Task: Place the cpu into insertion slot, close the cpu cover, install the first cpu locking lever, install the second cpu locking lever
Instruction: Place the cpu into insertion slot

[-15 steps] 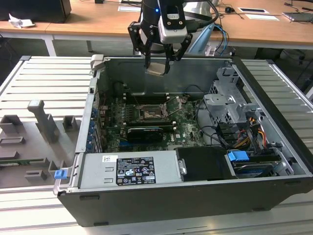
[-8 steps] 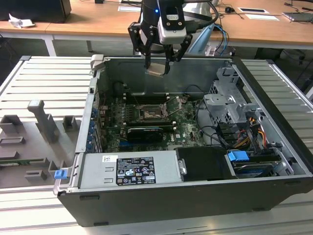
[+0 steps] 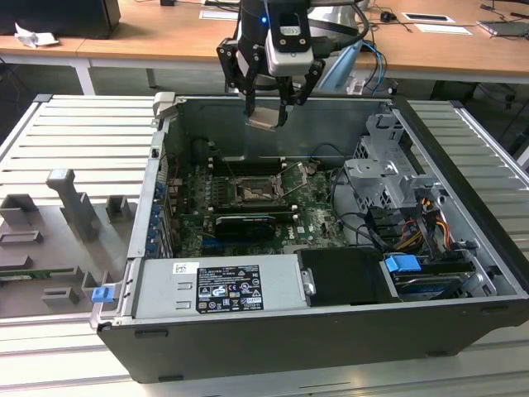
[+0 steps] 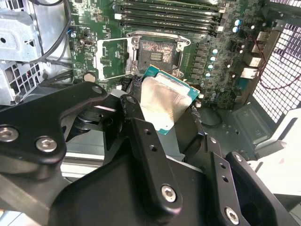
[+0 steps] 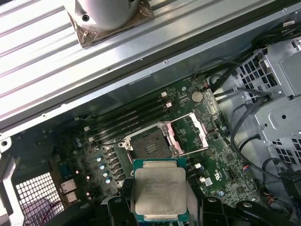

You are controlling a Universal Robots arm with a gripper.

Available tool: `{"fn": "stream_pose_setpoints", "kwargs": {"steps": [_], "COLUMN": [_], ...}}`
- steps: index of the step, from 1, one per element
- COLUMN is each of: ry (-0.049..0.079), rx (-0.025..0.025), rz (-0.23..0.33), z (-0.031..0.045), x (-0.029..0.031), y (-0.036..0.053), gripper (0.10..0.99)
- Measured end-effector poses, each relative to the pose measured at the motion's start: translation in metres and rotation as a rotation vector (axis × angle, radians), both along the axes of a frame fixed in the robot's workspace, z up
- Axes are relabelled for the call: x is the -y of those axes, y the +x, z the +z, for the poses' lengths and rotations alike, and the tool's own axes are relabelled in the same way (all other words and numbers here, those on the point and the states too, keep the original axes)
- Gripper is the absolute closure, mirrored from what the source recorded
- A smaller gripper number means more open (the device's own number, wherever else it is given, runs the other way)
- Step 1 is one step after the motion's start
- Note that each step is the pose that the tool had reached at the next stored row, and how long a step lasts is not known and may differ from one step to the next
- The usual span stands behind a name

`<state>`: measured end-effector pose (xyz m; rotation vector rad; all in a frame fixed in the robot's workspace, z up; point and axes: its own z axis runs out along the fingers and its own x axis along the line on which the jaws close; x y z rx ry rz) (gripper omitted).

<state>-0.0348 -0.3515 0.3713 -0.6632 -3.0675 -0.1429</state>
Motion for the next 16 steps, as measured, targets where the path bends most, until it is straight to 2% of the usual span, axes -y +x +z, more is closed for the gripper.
{"fn": "stream_pose_setpoints", "kwargs": {"steps": [16], "ry": [0.000], "rx": [0.0000], "rz": [-0.028], "z": [-0.0030], "x": [0.0000], "y": [0.0000], "gripper": [0.557]}}
